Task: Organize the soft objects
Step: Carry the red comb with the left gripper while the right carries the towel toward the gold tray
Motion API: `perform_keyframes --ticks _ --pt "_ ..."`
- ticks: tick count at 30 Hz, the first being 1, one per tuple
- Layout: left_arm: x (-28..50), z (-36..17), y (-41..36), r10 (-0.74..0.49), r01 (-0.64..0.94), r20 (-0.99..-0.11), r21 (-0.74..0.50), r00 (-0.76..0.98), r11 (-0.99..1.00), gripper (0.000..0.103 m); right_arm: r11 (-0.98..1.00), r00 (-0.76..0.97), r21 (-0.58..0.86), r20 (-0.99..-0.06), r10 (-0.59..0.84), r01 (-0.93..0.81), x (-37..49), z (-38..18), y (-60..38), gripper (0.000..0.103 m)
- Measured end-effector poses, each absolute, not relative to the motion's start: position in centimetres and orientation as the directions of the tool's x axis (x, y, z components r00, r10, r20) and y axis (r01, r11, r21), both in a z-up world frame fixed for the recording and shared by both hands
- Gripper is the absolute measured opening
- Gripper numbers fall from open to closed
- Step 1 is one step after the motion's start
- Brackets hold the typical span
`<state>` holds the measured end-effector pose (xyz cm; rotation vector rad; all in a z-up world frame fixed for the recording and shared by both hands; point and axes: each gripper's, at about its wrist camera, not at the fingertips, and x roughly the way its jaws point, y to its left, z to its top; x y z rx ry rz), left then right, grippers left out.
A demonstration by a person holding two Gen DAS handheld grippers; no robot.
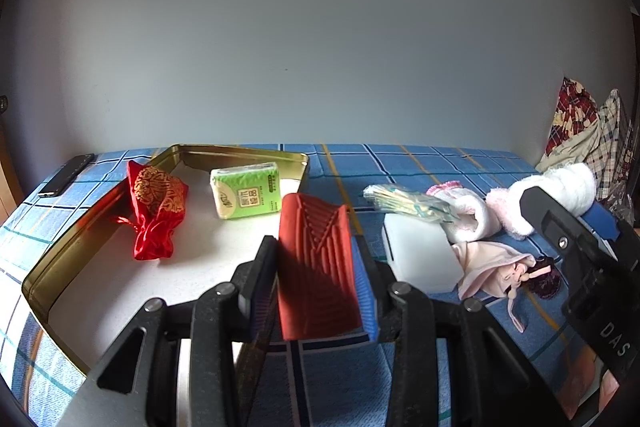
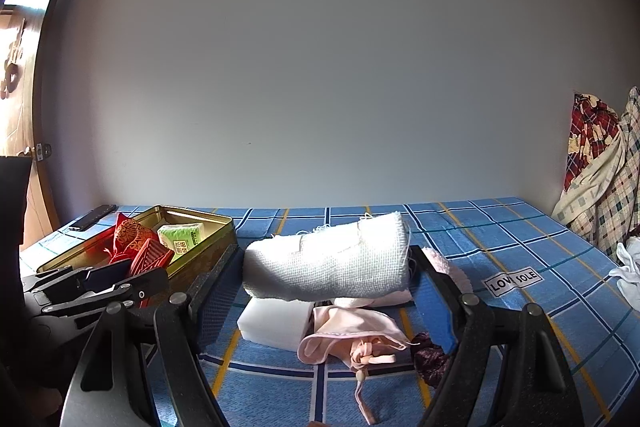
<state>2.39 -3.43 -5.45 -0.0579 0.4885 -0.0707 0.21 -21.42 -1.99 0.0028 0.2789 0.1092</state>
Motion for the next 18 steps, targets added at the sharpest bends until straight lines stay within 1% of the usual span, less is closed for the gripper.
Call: perform_keyframes --ticks 18 --pt "1.9 -5.3 -2.1 -0.050 0.018 -0.458 -0.074 0.888 0.997 0.036 0.990 0.951 0.015 -0.275 0.142 -0.143 0.0 -2.0 -20.1 0.082"
